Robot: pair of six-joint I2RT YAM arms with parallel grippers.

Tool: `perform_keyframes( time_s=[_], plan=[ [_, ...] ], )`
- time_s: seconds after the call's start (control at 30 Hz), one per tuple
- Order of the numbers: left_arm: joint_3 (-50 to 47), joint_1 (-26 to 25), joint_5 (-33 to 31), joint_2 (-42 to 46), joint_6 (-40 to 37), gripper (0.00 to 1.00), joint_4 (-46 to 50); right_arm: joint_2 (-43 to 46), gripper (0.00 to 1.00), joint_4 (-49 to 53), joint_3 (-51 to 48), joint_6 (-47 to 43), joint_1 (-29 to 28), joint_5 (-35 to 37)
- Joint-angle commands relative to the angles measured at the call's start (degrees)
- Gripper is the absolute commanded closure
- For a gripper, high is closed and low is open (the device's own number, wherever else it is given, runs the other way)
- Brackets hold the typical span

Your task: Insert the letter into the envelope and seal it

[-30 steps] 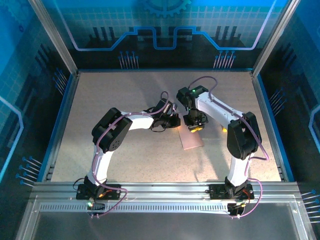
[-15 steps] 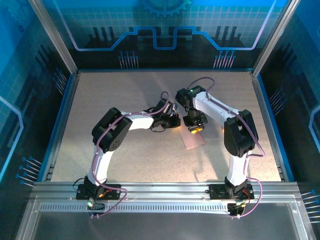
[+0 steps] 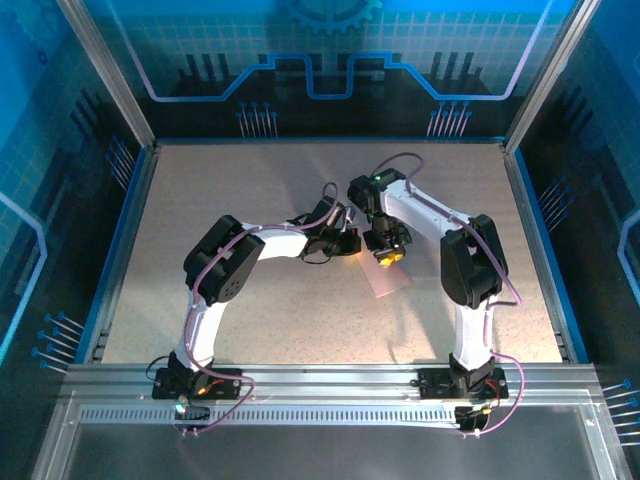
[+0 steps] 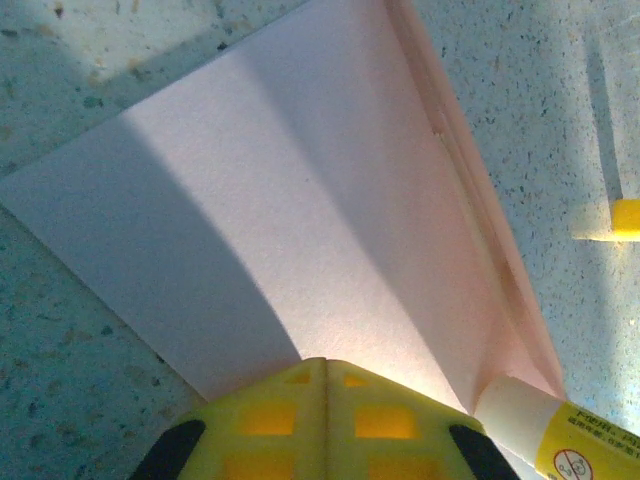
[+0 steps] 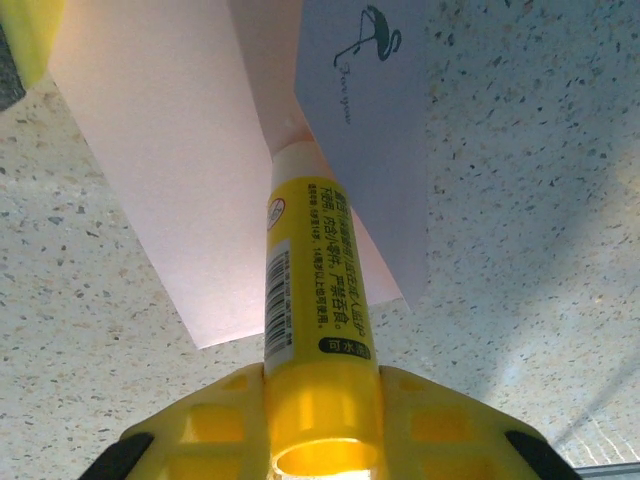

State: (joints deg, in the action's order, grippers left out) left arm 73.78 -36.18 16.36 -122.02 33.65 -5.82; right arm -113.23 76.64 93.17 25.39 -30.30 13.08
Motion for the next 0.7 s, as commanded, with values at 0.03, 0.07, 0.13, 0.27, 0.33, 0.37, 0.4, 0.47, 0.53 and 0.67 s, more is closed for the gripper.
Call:
perform_keyframes(
  time_s=[0.03, 0.07, 0.13, 0.27, 0.33, 0.37, 0.4, 0.47, 0.53, 0.67],
  plan=[
    [0.9, -0.4, 0.9, -1.7, -1.9, 1.0, 2.6, -2.9, 0.96, -0.6, 2.9, -0.6, -0.1, 0.5],
    [0.9, -0.4, 1.0, -1.8, -2.0, 1.0, 2.6, -3.3, 0.96, -0.5, 3.5, -0.7, -0.1, 0.5],
    [0.8, -0.4, 1.0, -1.8, -1.8, 1.0, 2.5, -4.3, 0.96, -0.3, 4.6, -0.8, -0.1, 0.7],
    [0.6, -0.4, 1.1, -1.8, -1.9, 1.0, 2.5, -6.1, 0.96, 0.1, 7.0, -1.0, 0.0, 0.8],
    [0.5, -0.5, 1.1, -1.8, -1.9, 1.0, 2.5, -7.0, 0.96, 0.2, 8.1, -1.0, 0.0, 0.8],
    [0.3, -0.4, 1.1, -1.8, -1.9, 1.0, 2.5, -7.4, 0.96, 0.1, 8.6, -1.0, 0.0, 0.8],
    [0.4, -0.5, 1.2, -1.8, -1.9, 1.0, 2.4, -7.8, 0.96, 0.2, 9.1, -0.9, 0.0, 0.8],
    [0.3, -0.4, 1.1, -1.8, -1.8, 1.0, 2.3, -8.3, 0.96, 0.0, 9.9, -0.9, 0.1, 0.7],
    [0.2, -0.5, 1.1, -1.8, -1.8, 1.0, 2.4, -8.6, 0.96, -0.3, 10.3, -0.6, 0.1, 0.5],
    [0.3, -0.4, 1.3, -1.8, -1.8, 1.0, 2.4, -8.8, 0.97, -0.9, 10.9, -0.1, 0.2, 0.0]
  ],
)
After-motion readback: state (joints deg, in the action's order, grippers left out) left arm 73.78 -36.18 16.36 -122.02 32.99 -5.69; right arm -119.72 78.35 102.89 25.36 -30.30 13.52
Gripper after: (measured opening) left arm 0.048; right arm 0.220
